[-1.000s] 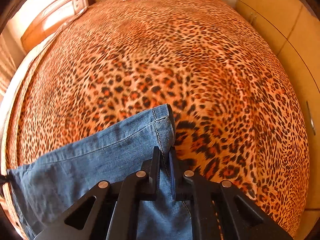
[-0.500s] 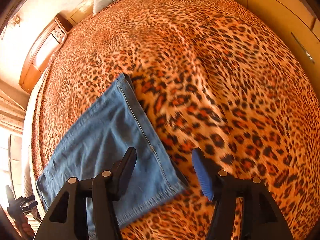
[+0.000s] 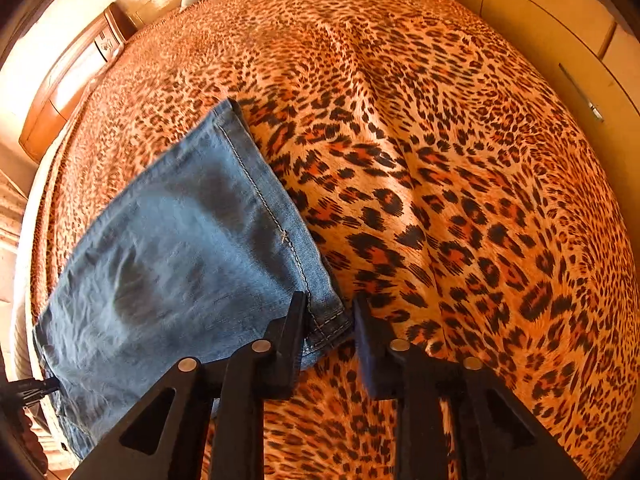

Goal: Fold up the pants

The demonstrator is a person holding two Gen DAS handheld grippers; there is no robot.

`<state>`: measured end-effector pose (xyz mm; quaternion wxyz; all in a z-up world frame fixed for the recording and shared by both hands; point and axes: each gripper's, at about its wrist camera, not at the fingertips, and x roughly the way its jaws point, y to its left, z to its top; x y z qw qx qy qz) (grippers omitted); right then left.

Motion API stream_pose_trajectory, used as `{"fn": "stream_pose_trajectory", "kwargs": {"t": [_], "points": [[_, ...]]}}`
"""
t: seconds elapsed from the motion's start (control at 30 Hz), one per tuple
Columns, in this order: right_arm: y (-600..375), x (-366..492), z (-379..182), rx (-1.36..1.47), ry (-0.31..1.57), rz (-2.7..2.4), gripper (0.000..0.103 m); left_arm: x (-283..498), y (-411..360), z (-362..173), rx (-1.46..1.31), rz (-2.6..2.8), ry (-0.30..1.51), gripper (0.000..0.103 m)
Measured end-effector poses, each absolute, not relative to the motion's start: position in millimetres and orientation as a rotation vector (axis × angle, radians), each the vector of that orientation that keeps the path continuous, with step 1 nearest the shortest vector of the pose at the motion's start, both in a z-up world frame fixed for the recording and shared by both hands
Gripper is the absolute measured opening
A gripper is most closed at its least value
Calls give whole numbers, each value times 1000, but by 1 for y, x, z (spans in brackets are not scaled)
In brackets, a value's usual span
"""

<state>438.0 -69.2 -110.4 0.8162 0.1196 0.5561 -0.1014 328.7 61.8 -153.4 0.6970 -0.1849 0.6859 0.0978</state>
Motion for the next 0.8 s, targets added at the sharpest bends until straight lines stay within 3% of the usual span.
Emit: {"fn": "stream_pose_trajectory", "kwargs": {"t": [0.07,0.13,0.17,0.2,0.43,0.53,0.57,0.6,0.63,0.67,0.8], "points": [[-70,420,-91,306,1135,-172,33,315,71,-137,-422,183,1508,16],[-69,394,-76,331,1117,-152,50,293,83,-125,-409,152,1502,35],[-70,376,-71,334,1118,-138,52,279,89,-121,-405,147,1497,51],[-71,356,-68,328,1123,-135,54,263,94,-118,-400,144,1488,57],[-72,215,-102,351,1257,-238,57,180,121,-142,-568,101,1559,57],[-77,177,-120,442,1285,-264,56,164,110,-163,-505,121,1627,57],[-79,172,-127,471,1287,-271,55,165,102,-168,-427,154,1650,46],[-78,167,-131,480,1283,-266,42,165,93,-170,-328,189,1661,32],[-74,162,-130,450,1275,-275,29,167,85,-169,-262,196,1658,31],[-71,161,-129,418,1282,-286,8,164,81,-167,-236,197,1644,30],[-87,152,-132,379,1291,-355,3,152,72,-168,-156,217,1650,27]]}}
